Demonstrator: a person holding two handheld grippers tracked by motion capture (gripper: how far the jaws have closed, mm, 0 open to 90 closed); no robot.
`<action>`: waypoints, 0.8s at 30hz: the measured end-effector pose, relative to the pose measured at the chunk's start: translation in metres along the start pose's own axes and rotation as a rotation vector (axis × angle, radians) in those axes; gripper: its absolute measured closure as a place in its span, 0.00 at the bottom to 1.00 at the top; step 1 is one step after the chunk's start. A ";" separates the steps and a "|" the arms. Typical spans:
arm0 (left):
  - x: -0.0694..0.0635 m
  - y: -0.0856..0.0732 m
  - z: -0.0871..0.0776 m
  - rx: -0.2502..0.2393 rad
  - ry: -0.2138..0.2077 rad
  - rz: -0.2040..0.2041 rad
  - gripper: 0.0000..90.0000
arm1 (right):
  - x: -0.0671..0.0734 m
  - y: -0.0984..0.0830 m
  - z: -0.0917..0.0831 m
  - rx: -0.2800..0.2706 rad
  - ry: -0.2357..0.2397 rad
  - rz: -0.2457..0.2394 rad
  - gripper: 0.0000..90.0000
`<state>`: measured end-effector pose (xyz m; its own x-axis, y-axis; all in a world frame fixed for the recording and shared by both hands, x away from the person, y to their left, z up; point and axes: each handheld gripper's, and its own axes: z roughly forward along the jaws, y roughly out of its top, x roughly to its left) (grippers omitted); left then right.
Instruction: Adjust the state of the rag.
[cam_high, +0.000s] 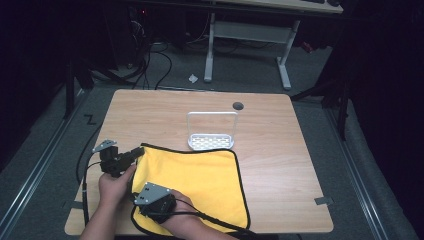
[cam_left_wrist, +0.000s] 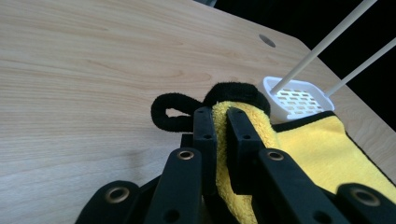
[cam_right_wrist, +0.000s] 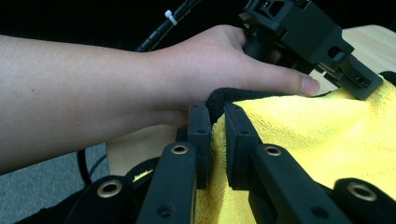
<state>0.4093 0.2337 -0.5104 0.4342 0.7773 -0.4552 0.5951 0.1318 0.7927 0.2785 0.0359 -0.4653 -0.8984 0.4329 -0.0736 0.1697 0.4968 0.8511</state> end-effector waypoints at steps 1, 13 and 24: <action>0.000 0.001 -0.001 -0.004 0.002 -0.004 0.93 | 0.000 0.001 0.000 -0.003 0.001 -0.001 0.92; -0.041 0.004 0.024 0.004 0.039 0.053 0.93 | -0.016 -0.013 -0.037 -0.018 -0.070 0.008 0.92; -0.095 0.007 0.063 0.042 0.046 0.119 0.92 | -0.040 -0.052 -0.087 -0.029 -0.153 0.055 0.92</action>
<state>0.4152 0.1225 -0.4872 0.4722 0.8135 -0.3394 0.5698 0.0121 0.8217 0.2705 -0.0734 -0.4615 -0.8155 0.5696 -0.1027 0.2033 0.4479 0.8707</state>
